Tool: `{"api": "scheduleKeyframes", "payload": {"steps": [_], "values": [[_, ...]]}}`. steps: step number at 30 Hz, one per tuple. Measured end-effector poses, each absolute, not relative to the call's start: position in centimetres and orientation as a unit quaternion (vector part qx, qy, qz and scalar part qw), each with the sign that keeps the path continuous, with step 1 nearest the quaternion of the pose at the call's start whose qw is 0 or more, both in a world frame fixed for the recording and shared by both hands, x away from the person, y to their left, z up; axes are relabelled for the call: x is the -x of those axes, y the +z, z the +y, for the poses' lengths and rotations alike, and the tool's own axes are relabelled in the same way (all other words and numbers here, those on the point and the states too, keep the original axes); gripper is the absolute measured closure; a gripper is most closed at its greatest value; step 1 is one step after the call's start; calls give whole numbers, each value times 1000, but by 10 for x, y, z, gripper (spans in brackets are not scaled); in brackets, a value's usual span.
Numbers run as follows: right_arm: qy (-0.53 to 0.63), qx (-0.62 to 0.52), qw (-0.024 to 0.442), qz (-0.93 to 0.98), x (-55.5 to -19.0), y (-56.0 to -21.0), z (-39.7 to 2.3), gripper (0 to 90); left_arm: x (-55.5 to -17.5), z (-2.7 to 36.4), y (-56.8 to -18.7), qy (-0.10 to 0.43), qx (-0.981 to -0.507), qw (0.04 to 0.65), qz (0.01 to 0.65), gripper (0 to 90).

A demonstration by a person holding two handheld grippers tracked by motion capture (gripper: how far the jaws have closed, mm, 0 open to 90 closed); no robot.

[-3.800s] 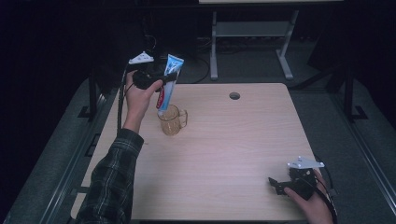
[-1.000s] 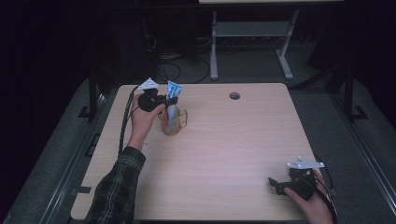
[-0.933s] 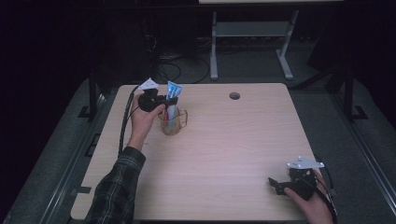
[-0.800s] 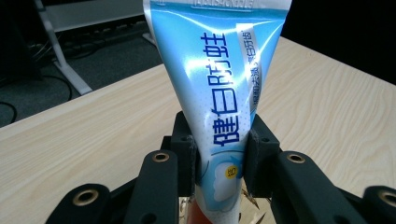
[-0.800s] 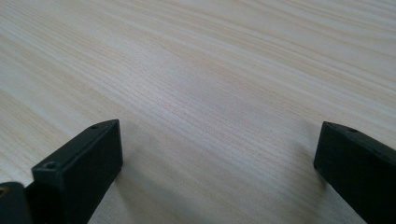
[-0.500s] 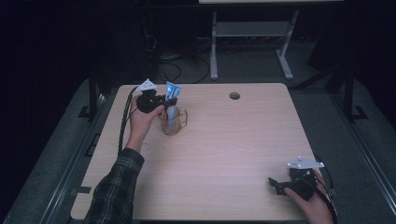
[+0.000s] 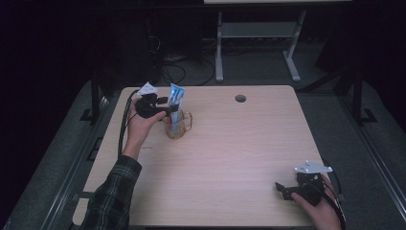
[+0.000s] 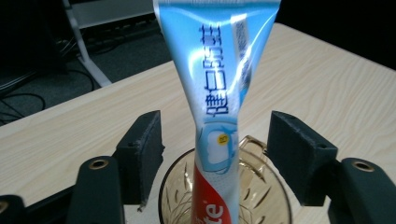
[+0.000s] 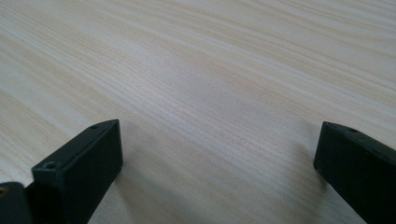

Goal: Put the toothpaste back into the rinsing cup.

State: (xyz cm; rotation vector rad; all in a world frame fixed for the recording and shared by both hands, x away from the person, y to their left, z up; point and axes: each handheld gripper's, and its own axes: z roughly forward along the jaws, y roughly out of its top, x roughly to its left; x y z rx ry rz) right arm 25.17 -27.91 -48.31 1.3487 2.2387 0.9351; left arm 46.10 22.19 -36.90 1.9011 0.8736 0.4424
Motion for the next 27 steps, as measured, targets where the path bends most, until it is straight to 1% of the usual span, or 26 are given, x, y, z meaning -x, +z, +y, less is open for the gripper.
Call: {"api": "scheduleKeyframes", "payload": {"steps": [9, 19, 27], "values": [[331, -478, 182, 793, -251, -483, -279, 5, -449, 231, -363, 182, -782, 475, 360, 315], [331, -478, 182, 793, -251, -483, -279, 5, -431, 244, -369, 176, -787, 456, 376, 292], [331, -478, 182, 793, -252, -483, -279, 5, -416, 252, -371, 183, -792, 436, 386, 283]]}}
